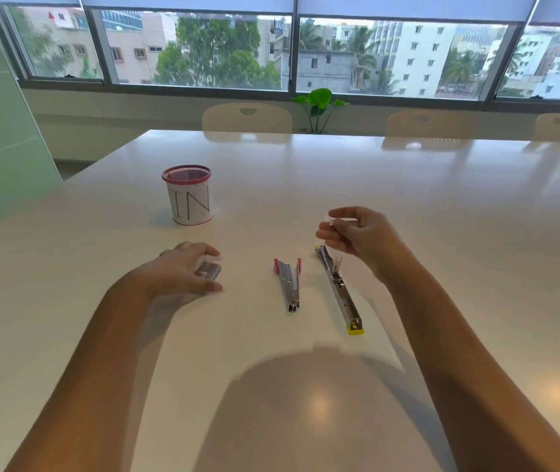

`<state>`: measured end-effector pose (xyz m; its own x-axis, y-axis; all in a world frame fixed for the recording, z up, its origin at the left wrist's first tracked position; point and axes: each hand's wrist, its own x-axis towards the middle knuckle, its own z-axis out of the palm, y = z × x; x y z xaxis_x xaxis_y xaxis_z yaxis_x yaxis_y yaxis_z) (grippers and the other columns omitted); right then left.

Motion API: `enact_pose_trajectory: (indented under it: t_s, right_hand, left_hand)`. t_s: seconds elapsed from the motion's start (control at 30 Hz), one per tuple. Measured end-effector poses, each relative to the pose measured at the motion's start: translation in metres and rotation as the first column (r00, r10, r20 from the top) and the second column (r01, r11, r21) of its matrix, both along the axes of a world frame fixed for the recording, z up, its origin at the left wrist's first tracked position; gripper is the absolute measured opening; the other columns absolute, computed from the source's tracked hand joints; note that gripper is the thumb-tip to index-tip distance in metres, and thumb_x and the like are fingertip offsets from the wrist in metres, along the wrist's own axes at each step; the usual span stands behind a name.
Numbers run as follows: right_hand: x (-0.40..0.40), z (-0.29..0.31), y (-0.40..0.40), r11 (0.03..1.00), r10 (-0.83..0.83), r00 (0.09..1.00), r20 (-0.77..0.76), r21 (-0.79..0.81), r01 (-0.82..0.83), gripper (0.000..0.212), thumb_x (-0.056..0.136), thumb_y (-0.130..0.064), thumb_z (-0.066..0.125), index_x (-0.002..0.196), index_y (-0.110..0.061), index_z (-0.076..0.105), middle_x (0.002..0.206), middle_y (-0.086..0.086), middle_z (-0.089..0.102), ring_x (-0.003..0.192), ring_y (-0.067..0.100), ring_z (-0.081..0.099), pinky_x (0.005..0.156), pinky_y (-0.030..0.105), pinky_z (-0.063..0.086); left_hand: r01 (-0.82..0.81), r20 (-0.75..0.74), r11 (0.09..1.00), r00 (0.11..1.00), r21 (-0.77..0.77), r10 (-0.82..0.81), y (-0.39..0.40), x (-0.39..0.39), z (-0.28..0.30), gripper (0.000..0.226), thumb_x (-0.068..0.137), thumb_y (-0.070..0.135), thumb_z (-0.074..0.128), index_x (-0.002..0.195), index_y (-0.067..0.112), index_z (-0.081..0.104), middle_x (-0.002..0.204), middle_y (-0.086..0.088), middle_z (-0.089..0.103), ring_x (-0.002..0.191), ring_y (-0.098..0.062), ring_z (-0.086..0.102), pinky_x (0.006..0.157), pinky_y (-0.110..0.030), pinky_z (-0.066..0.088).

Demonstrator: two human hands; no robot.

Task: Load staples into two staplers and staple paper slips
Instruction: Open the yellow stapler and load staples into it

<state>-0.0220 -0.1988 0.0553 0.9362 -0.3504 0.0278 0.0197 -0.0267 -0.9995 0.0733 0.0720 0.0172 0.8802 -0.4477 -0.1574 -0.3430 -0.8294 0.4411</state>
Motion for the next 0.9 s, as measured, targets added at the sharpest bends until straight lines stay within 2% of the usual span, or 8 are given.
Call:
enact_pose_trajectory:
  t_s: [0.1, 0.27, 0.4, 0.47, 0.57, 0.7, 0.8, 0.9]
  right_hand:
    - [-0.001, 0.000, -0.009, 0.933, -0.139, 0.990, 0.007, -0.335, 0.134, 0.007, 0.094, -0.005, 0.050, 0.098, -0.006, 0.054, 0.089, 0.010, 0.066, 0.066, 0.012, 0.066, 0.062, 0.020, 0.055]
    - [-0.004, -0.001, -0.012, 0.875, -0.127, 0.985, -0.116, -0.481, 0.056, 0.009, 0.089, -0.010, 0.059, 0.096, -0.006, 0.055, 0.082, 0.009, 0.067, 0.060, 0.009, 0.065, 0.058, 0.019, 0.054]
    - [-0.003, -0.007, -0.013, 0.809, -0.157, 0.976, -0.149, -0.586, 0.041, 0.003, 0.090, -0.007, 0.058, 0.092, -0.006, 0.060, 0.079, 0.010, 0.065, 0.057, 0.010, 0.061, 0.065, 0.026, 0.056]
    - [-0.002, -0.009, -0.016, 0.810, -0.187, 0.971, -0.147, -0.583, 0.068, 0.012, 0.093, -0.003, 0.049, 0.093, -0.004, 0.061, 0.084, 0.015, 0.064, 0.064, 0.017, 0.061, 0.071, 0.031, 0.056]
    - [0.000, -0.010, -0.020, 0.843, -0.167, 0.965, -0.204, -0.537, 0.032, 0.021, 0.096, 0.000, 0.042, 0.091, -0.003, 0.062, 0.084, 0.014, 0.061, 0.070, 0.018, 0.059, 0.064, 0.023, 0.053]
    - [0.001, -0.012, -0.022, 0.878, -0.034, 0.958, -0.283, -0.466, -0.107, 0.017, 0.090, -0.015, 0.059, 0.096, 0.000, 0.065, 0.078, 0.007, 0.063, 0.071, 0.015, 0.062, 0.079, 0.030, 0.055]
    - [-0.002, -0.009, -0.023, 0.860, 0.047, 0.934, -0.355, -0.461, -0.218, 0.027, 0.082, -0.026, 0.067, 0.093, -0.002, 0.066, 0.079, 0.003, 0.064, 0.073, 0.014, 0.063, 0.079, 0.026, 0.055]
    - [-0.003, -0.010, -0.021, 0.827, 0.113, 0.880, -0.461, -0.448, -0.341, 0.031, 0.079, -0.019, 0.072, 0.103, -0.001, 0.066, 0.088, 0.006, 0.066, 0.074, 0.012, 0.063, 0.076, 0.021, 0.055]
  left_hand:
    - [0.047, 0.045, 0.994, 0.998, 0.099, -0.052, -0.001, -0.001, -0.003, 0.063, 0.078, 0.041, 0.068, 0.132, 0.027, 0.040, 0.138, -0.002, 0.037, 0.125, -0.026, 0.034, 0.104, -0.039, 0.033]
    - [0.008, 0.120, 1.000, 0.993, -0.022, -0.006, 0.000, 0.001, -0.003, 0.044, 0.075, 0.033, 0.072, 0.114, 0.021, 0.056, 0.109, -0.001, 0.046, 0.112, -0.023, 0.047, 0.094, -0.031, 0.040]
    - [-0.080, 0.155, 0.997, 0.985, -0.001, 0.079, 0.001, 0.003, -0.007, 0.053, 0.071, 0.046, 0.072, 0.115, 0.024, 0.054, 0.115, -0.004, 0.046, 0.112, -0.024, 0.048, 0.097, -0.038, 0.041]
    - [-0.098, 0.114, 0.995, 0.989, 0.035, 0.094, 0.004, 0.003, -0.002, 0.063, 0.070, 0.050, 0.071, 0.124, 0.026, 0.047, 0.127, -0.006, 0.042, 0.120, -0.026, 0.044, 0.101, -0.038, 0.039]
    - [0.002, -0.014, 0.990, 1.000, 0.144, 0.000, 0.012, 0.000, 0.007, 0.071, 0.076, 0.043, 0.069, 0.135, 0.032, 0.033, 0.139, -0.005, 0.033, 0.123, -0.025, 0.039, 0.103, -0.034, 0.033]
    - [0.050, -0.030, 0.974, 0.999, 0.221, -0.044, 0.014, -0.004, 0.008, 0.061, 0.082, 0.017, 0.060, 0.134, 0.033, 0.032, 0.137, -0.004, 0.035, 0.116, -0.023, 0.038, 0.098, -0.034, 0.038]
    - [0.033, 0.001, 0.978, 0.999, 0.205, -0.034, 0.012, -0.003, 0.008, 0.058, 0.084, 0.013, 0.057, 0.134, 0.030, 0.035, 0.137, -0.006, 0.036, 0.120, -0.025, 0.039, 0.099, -0.034, 0.037]
    - [0.026, 0.021, 0.988, 0.999, 0.154, -0.029, 0.012, -0.004, 0.010, 0.056, 0.083, 0.019, 0.064, 0.134, 0.025, 0.039, 0.133, -0.007, 0.038, 0.106, -0.019, 0.044, 0.091, -0.026, 0.035]
